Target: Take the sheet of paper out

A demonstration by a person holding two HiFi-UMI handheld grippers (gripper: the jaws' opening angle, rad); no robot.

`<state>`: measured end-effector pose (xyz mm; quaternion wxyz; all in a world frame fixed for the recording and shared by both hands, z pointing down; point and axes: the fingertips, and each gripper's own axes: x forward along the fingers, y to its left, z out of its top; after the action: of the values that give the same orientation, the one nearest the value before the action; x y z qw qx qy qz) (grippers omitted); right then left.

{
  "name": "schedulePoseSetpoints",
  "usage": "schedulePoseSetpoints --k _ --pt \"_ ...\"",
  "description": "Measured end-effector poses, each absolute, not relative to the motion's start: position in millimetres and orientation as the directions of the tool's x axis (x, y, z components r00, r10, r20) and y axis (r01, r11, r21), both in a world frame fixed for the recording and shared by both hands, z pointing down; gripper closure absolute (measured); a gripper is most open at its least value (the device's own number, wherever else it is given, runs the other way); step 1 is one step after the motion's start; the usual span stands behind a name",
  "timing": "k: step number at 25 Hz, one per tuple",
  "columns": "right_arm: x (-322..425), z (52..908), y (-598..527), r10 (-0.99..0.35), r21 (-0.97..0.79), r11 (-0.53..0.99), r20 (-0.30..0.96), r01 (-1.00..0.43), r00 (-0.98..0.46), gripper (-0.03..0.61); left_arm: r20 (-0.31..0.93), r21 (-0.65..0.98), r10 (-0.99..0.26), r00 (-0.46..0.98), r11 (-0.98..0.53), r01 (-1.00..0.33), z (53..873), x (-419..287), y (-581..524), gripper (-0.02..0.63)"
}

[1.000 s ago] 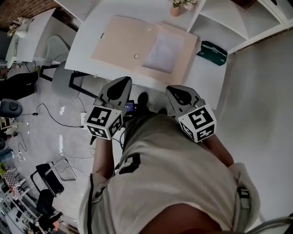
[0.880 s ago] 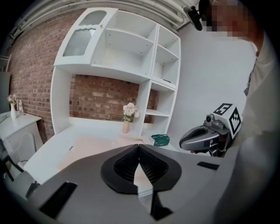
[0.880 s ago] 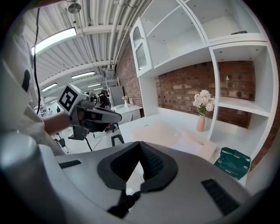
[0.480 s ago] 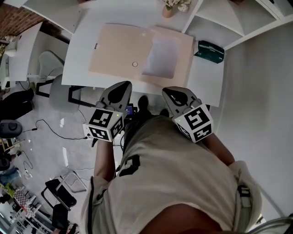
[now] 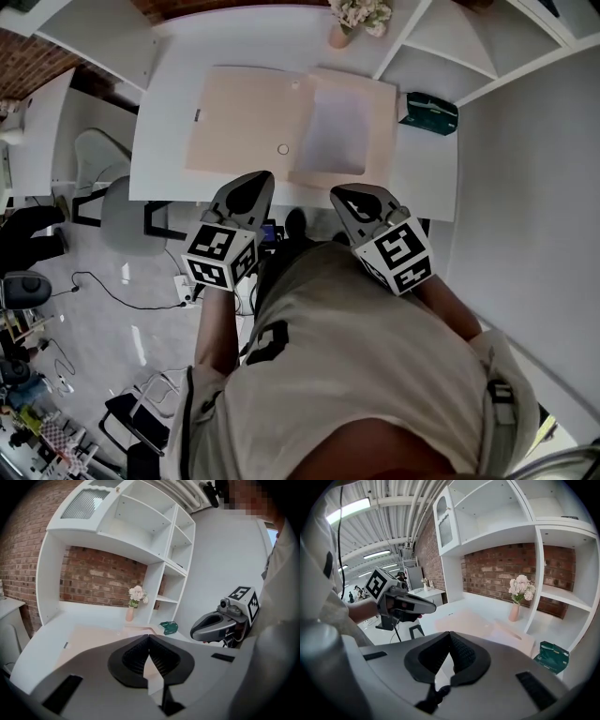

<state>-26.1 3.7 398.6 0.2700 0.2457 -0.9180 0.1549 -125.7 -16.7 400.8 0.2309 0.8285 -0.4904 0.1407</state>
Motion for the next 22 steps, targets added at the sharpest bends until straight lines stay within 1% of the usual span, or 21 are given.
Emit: schedulePoseSetpoints --k 6,11,18,22 --pt "-43 399 -5 -0.396 -0.131 0.812 0.591 -0.568 -0.703 0.560 0.446 0.254 -0.730 0.518 -0.452 -0.855 404 -142 -38 0.598" --pt "-53 404 -5 -0.394 -0.139 0.800 0.612 -0.584 -0.685 0.560 0.456 0.291 -0.712 0.534 -0.447 -0.846 414 -152 -52 0.598" --pt "-56 410 -19 -0.352 -0.164 0.813 0.625 -0.558 -0.697 0.560 0.485 0.301 -0.717 0.501 -0.401 -0.865 419 -166 -78 0.598" --pt "-48 413 -39 -0.299 -0.189 0.844 0.613 -0.503 -0.731 0.560 0.546 0.266 -0.709 0.446 -0.359 -0.895 426 -170 -87 0.598"
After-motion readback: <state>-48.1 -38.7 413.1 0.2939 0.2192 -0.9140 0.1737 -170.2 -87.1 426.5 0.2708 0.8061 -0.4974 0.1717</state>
